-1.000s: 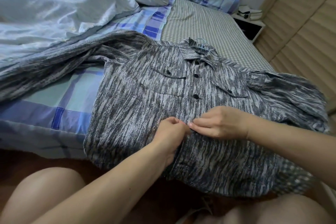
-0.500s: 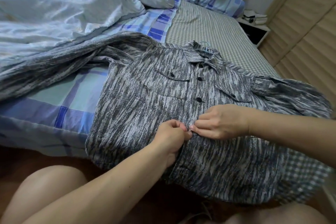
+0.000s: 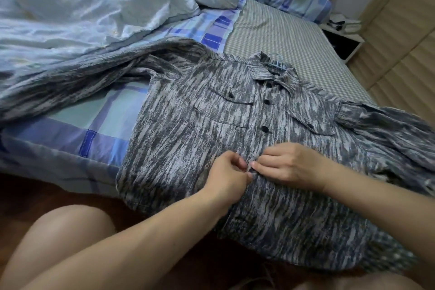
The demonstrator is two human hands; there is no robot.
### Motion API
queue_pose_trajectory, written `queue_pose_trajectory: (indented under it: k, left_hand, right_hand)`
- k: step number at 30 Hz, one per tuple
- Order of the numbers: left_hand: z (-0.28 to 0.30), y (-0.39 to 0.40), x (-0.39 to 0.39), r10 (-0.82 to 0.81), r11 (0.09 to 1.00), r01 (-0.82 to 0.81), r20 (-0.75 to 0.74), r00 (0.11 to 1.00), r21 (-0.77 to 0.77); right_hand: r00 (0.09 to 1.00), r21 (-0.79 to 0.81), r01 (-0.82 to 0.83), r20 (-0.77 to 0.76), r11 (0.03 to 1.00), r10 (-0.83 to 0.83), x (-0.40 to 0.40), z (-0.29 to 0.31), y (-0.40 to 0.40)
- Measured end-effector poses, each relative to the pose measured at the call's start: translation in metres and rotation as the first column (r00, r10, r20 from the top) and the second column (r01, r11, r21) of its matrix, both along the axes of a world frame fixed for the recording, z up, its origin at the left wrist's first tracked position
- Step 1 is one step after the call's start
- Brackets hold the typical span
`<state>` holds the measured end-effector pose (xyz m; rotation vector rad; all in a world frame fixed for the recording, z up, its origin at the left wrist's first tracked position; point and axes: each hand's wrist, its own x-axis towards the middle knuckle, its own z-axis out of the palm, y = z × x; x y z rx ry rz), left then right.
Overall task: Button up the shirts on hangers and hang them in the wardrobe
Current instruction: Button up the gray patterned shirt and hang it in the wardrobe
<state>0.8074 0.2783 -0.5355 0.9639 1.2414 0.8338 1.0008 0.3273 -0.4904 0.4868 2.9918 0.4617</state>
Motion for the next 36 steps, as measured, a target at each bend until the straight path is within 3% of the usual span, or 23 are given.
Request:
queue_pose_trajectory:
  k: [2, 3, 5, 7, 9, 13, 16, 21, 23, 28, 33, 36]
  left_hand:
    - [-0.003, -0.006, 0.003, 0.045, 0.999, -0.045, 0.036, 0.998, 0.017]
    - [-0.003, -0.009, 0.004, 0.054, 0.998, -0.055, 0.052, 0.997, 0.027]
    - [-0.004, -0.011, 0.006, 0.064, 0.995, -0.067, 0.036, 0.997, 0.078]
    - [-0.006, -0.011, 0.007, 0.064, 0.987, -0.057, -0.038, 0.997, 0.148]
    - [-0.007, -0.011, 0.008, 0.056, 0.982, -0.038, -0.091, 0.994, 0.184]
    - [-0.008, -0.008, 0.008, 0.036, 0.97, 0.011, -0.189, 0.981, 0.241]
    - [-0.006, -0.007, 0.01, 0.054, 0.976, -0.004, -0.223, 0.973, 0.216]
    - [-0.001, -0.002, 0.012, 0.14, 0.989, -0.135, 0.098, 0.985, -0.059]
    - [0.001, 0.001, 0.013, 0.154, 0.984, -0.143, 0.109, 0.982, -0.104]
    - [0.009, 0.004, 0.018, 0.238, 0.96, -0.209, 0.152, 0.959, -0.184]
    - [0.005, -0.002, 0.016, 0.214, 0.971, -0.187, 0.195, 0.957, -0.147]
    - [-0.001, -0.012, 0.014, 0.162, 0.987, -0.156, 0.178, 0.971, -0.046]
  right_hand:
    - [0.97, -0.06, 0.179, -0.157, 0.982, -0.186, -0.005, -0.004, -0.016]
    - [0.912, -0.147, 0.299, -0.245, 0.943, -0.328, -0.007, -0.007, -0.027]
    - [0.697, -0.402, 0.485, -0.359, 0.777, -0.621, -0.011, -0.01, -0.046]
    - [0.524, -0.6, 0.523, -0.334, 0.605, -0.784, -0.014, -0.012, -0.056]
    - [0.463, -0.66, 0.532, -0.298, 0.531, -0.835, -0.017, -0.01, -0.057]
    - [0.459, -0.692, 0.588, -0.141, 0.419, -0.877, -0.025, 0.006, -0.048]
    - [0.528, -0.607, 0.665, -0.03, 0.435, -0.849, -0.036, 0.013, -0.04]
    - [0.531, -0.706, 0.626, 0.074, 0.331, -0.844, -0.036, 0.02, -0.027]
    - [0.567, -0.712, 0.602, 0.063, 0.361, -0.822, -0.032, 0.023, -0.025]
    - [0.699, -0.531, 0.574, -0.078, 0.623, -0.711, -0.028, 0.014, -0.035]
    - [0.669, -0.545, 0.507, -0.238, 0.667, -0.704, -0.015, 0.006, -0.041]
    - [0.765, -0.474, 0.45, -0.231, 0.756, -0.601, -0.01, 0.009, -0.039]
